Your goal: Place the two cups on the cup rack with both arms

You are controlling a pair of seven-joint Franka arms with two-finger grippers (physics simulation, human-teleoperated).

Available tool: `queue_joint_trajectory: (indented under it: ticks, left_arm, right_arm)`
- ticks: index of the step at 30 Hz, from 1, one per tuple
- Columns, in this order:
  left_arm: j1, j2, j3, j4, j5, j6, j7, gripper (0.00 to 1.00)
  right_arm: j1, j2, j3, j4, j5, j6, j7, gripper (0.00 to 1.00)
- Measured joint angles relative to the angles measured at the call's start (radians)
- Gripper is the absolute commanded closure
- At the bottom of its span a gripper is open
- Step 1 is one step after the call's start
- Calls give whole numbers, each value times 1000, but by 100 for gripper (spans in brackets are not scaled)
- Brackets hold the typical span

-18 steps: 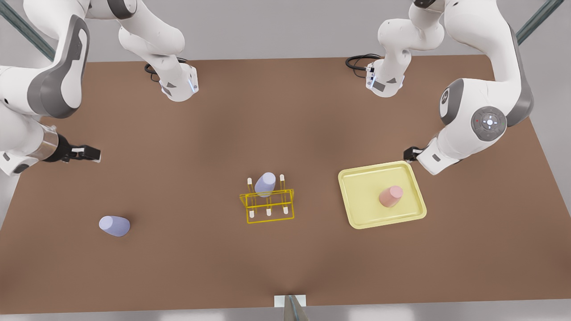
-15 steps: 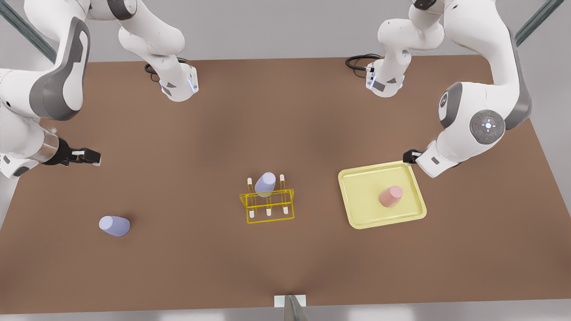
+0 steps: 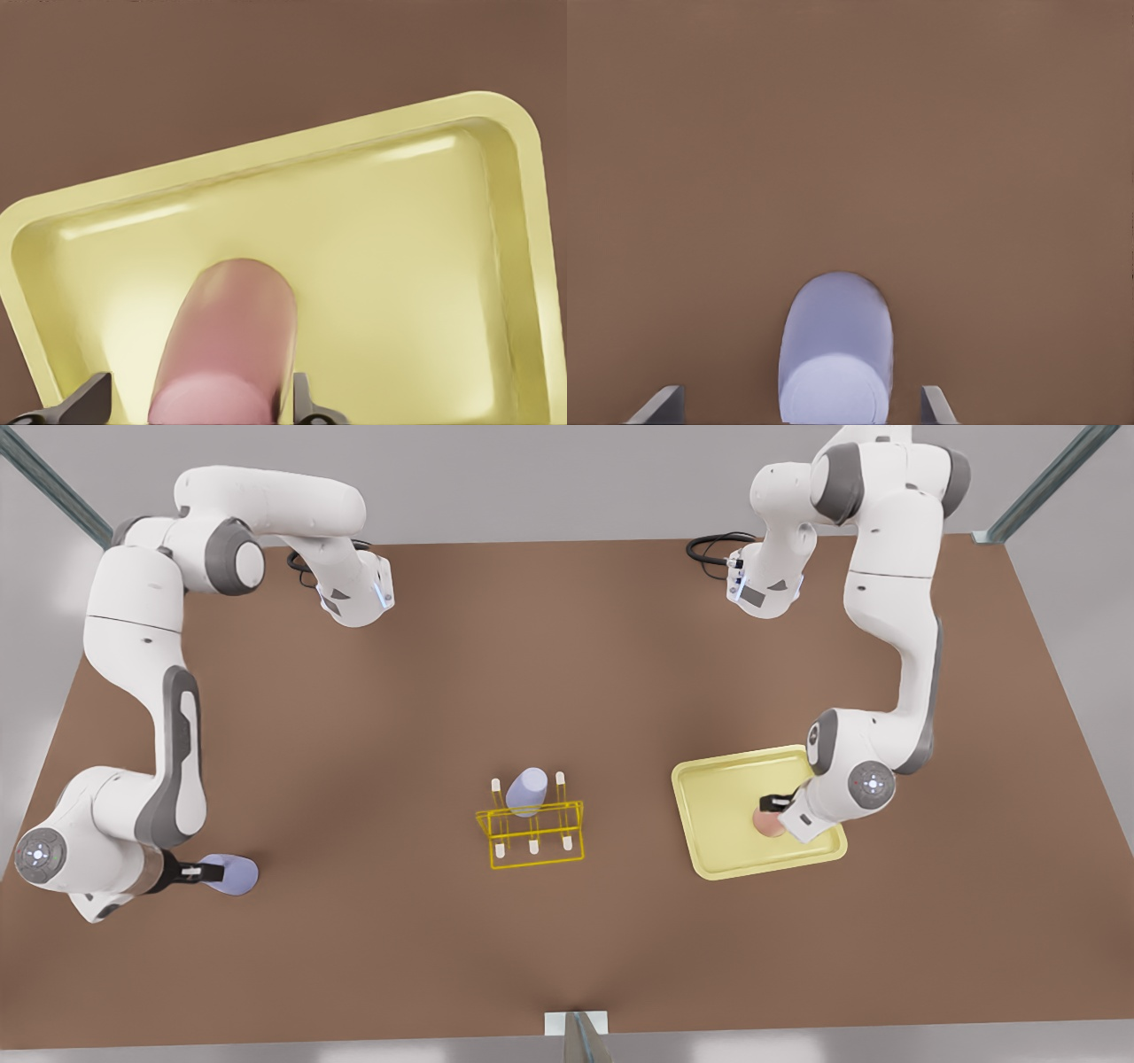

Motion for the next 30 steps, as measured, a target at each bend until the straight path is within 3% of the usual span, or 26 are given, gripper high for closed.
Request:
queue_joint_trajectory:
  ticks: [9,12,14,30]
  left_arm:
    - [-12,16,0,-78,-5,122,5,0]
    - [-17,16,0,-82,-5,146,6,12]
    - [-19,16,0,-82,-5,157,7,14]
    - [-31,-28,1,-74,-1,140,3,18]
  right_arm:
    - [-9,5,7,-118,1,144,-63,0]
    - [-12,-8,8,-185,1,206,-78,0]
    - [-12,-16,8,-221,1,249,-86,0]
    - [-25,-76,8,-385,2,428,-131,0]
